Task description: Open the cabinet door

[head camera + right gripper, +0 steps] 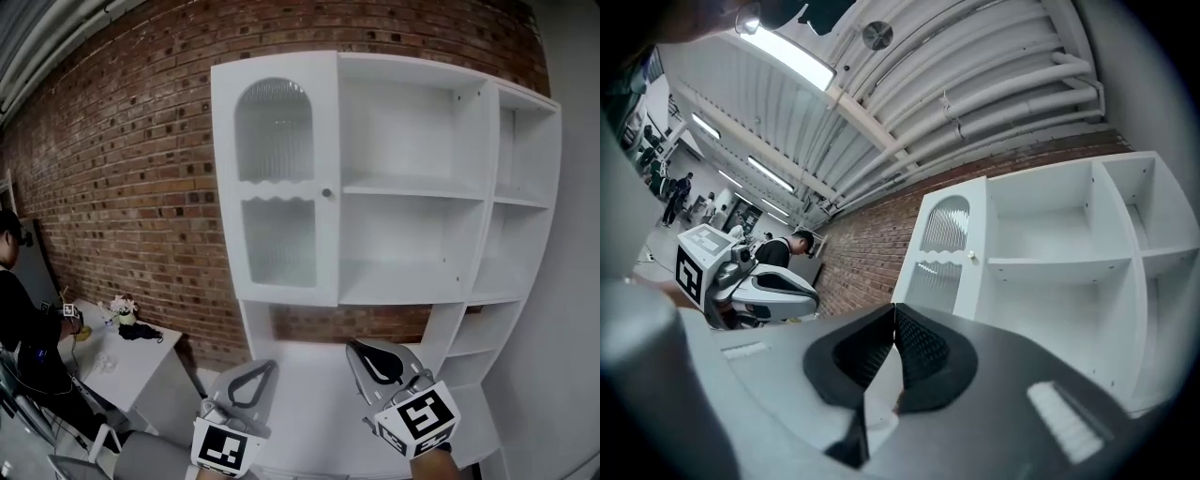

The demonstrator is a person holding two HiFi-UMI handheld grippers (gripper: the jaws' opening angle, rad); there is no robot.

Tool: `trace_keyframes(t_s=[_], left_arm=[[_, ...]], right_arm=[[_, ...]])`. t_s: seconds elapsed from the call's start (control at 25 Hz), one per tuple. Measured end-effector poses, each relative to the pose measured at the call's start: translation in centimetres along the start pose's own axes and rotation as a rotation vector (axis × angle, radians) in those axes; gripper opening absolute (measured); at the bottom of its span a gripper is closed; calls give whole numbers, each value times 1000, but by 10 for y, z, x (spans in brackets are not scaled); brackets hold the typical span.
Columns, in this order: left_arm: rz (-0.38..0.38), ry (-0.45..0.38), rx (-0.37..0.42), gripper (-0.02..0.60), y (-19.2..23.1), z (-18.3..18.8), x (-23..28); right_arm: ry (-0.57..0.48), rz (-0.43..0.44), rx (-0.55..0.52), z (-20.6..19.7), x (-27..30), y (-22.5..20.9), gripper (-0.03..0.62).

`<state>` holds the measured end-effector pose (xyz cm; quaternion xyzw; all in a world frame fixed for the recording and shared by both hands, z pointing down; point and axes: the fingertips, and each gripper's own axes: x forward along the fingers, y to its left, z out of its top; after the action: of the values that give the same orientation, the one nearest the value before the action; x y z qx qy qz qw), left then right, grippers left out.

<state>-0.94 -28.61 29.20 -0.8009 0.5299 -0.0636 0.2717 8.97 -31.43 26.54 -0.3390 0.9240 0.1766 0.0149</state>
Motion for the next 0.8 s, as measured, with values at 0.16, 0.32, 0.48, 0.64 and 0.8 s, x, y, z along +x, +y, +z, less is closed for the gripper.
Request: trace_keyframes(t_s=[0.16,0.32,0.48,0.64,0.8], left_arm=[[12,5,-7,3,9,-5,8],[7,8,-8,3,24,-23,18],[-7,-1,-23,3,45,-36,33],[-28,-26,-21,3,66,-45,51],[-42,-49,-22,3,88,-53,67]], right_arm=[[0,6,4,-5,13,-9,8],[10,1,2,-17,34,-12,8],[23,-16,-7,-23,57,-17,8],[26,-47,-19,-26,80,-27,8],[28,-80,-28,-28,100,-35,8]])
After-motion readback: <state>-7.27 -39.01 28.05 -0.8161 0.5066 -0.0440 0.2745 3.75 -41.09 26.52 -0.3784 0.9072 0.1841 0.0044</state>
